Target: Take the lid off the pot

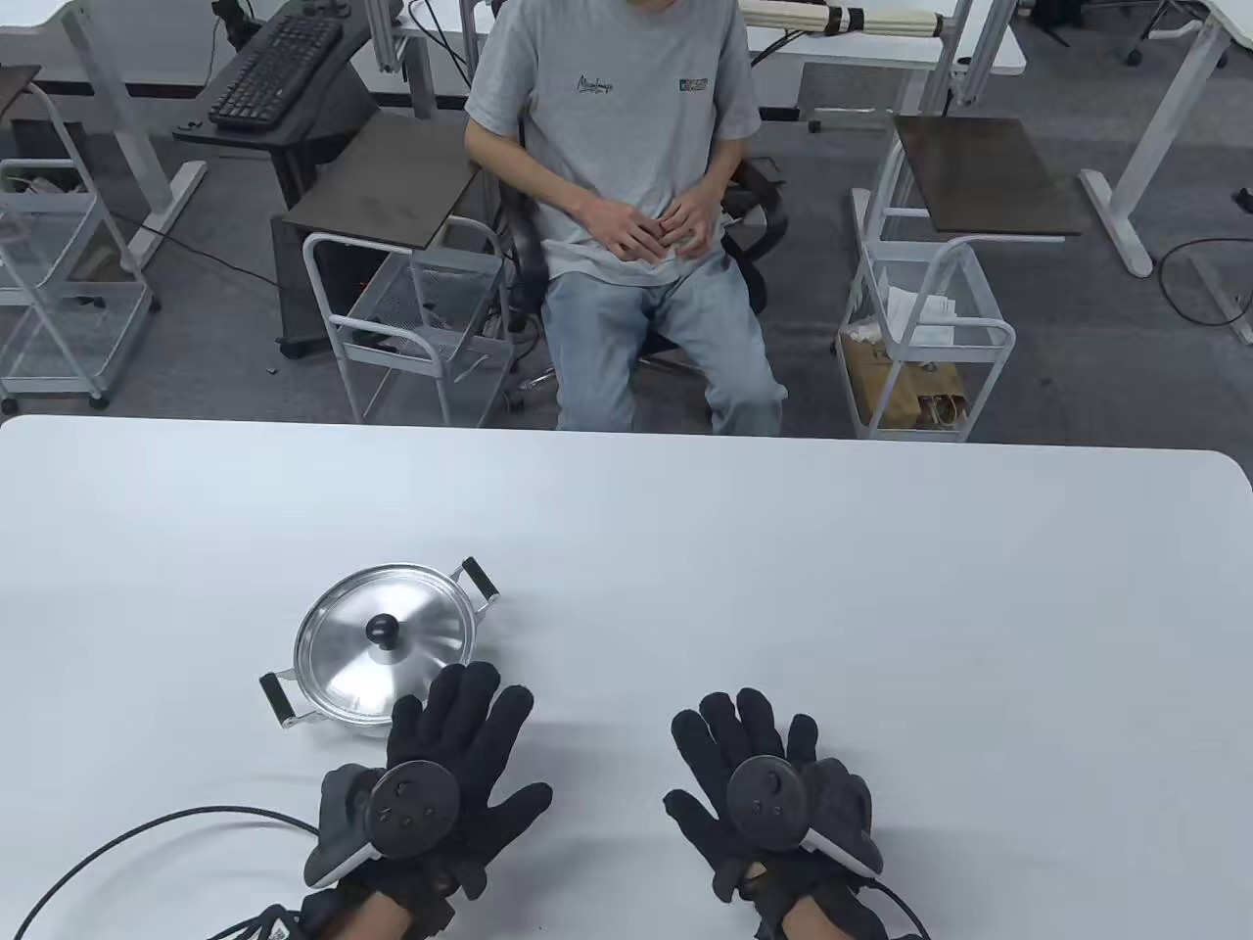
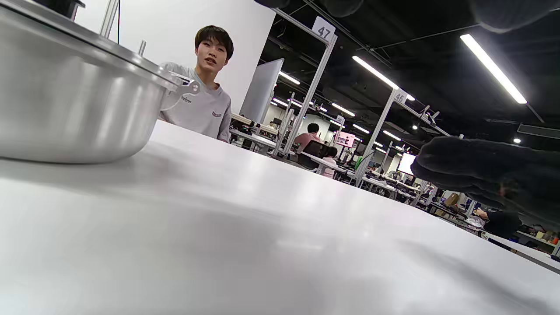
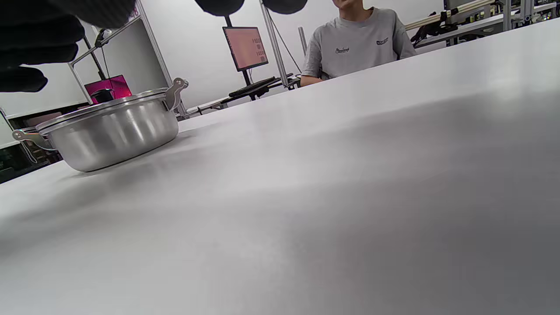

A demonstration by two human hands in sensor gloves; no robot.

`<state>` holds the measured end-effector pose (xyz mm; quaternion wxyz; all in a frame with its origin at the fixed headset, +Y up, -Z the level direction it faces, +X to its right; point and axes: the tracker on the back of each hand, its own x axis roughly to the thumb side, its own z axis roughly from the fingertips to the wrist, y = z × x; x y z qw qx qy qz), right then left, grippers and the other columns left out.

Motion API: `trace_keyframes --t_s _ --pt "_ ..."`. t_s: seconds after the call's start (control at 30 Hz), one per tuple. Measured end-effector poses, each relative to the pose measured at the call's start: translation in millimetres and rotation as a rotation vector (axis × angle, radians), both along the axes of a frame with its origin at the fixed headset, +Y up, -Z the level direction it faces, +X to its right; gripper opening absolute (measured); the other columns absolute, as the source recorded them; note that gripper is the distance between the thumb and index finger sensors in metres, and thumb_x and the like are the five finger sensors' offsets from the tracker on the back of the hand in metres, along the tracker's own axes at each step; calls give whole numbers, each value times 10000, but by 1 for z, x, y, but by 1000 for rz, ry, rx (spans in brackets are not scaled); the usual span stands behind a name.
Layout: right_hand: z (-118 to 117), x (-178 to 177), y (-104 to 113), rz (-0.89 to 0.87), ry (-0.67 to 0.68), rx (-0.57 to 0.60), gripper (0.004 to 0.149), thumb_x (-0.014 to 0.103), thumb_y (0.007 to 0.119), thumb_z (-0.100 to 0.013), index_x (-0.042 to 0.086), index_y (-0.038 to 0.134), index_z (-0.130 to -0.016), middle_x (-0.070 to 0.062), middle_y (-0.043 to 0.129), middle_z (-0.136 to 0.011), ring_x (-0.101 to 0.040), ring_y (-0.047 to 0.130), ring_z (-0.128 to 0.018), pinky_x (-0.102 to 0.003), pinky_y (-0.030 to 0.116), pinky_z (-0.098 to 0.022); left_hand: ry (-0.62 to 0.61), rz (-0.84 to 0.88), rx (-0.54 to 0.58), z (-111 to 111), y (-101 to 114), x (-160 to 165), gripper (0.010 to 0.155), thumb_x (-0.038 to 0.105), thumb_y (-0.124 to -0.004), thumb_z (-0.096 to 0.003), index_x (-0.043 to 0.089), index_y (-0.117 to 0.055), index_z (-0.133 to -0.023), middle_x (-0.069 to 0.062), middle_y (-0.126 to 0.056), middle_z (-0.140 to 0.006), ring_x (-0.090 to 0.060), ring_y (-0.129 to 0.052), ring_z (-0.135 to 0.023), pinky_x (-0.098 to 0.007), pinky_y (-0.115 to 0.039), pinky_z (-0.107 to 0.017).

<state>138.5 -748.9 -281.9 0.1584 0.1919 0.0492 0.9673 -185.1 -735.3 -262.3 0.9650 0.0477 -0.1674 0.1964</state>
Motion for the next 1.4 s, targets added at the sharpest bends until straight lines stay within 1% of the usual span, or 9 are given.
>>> trace_keyframes --t_s 0.37,0.57,0.67,0.83,1.0,1.07,1.2,1.33,1.4 --pt "-3 6 6 -48 -27 2 695 574 595 -528 292 335 -1107 -86 227 -1199 -476 145 -1098 -759 101 -680 25 21 31 1 2 1 829 804 -634 -437 427 -374 -1129 -20 -319 -1256 -352 -326 -1164 -679 -317 -756" --pt "0 10 6 -68 -28 -6 693 571 594 -530 290 335 -1107 -89 239 -1198 -479 149 -1099 -760 105 -680 58 54 61 2 8 -3 822 800 -636 -439 427 -383 -1127 -20 -336 -1255 -353 -345 -1163 -678 -331 -757" --pt "0 13 6 -76 -36 -5 690 567 594 -531 288 337 -1107 -91 239 -1198 -479 152 -1097 -760 106 -679 85 82 90 1 16 -10 819 798 -638 -439 424 -395 -1126 -22 -365 -1254 -354 -378 -1159 -676 -354 -757" --pt "-1 15 8 -101 -48 -6 689 564 594 -531 286 338 -1107 -96 242 -1197 -483 142 -1098 -761 105 -678 178 175 182 1 38 -36 807 791 -642 -443 420 -414 -1123 -26 -407 -1251 -353 -414 -1154 -673 -374 -758" --pt "-2 14 7 -107 -49 -2 687 563 593 -532 285 337 -1107 -96 243 -1197 -484 151 -1097 -761 107 -678 342 277 216 -6 49 -86 801 785 -647 -449 404 -436 -1121 -42 -470 -1237 -362 -480 -1133 -660 -438 -749" --pt "-2 14 7 -108 -50 -5 688 563 592 -532 285 337 -1108 -96 242 -1197 -485 155 -1096 -761 107 -678 426 319 197 -11 44 -110 796 775 -652 -453 395 -439 -1119 -48 -483 -1232 -368 -497 -1122 -652 -466 -742" --pt "-2 14 7 -112 -55 -15 687 561 591 -533 284 336 -1108 -97 243 -1197 -485 163 -1095 -761 108 -678 599 391 99 -21 17 -156 791 755 -666 -463 366 -448 -1116 -66 -513 -1213 -382 -535 -1093 -630 -519 -723" --pt "-2 14 7 -123 -57 -24 687 559 591 -533 283 335 -1108 -98 243 -1197 -487 143 -1097 -761 107 -678 746 452 -62 -28 -16 -182 780 706 -702 -475 326 -449 -1108 -93 -553 -1183 -389 -601 -1044 -595 -608 -671" --pt "-2 14 7 -125 -54 -24 685 560 590 -534 285 333 -1107 -98 243 -1197 -487 164 -1094 -761 108 -678 800 456 -132 -32 -30 -188 782 685 -717 -480 288 -456 -1100 -110 -656 -1125 -389 -724 -945 -549 -699 -586"
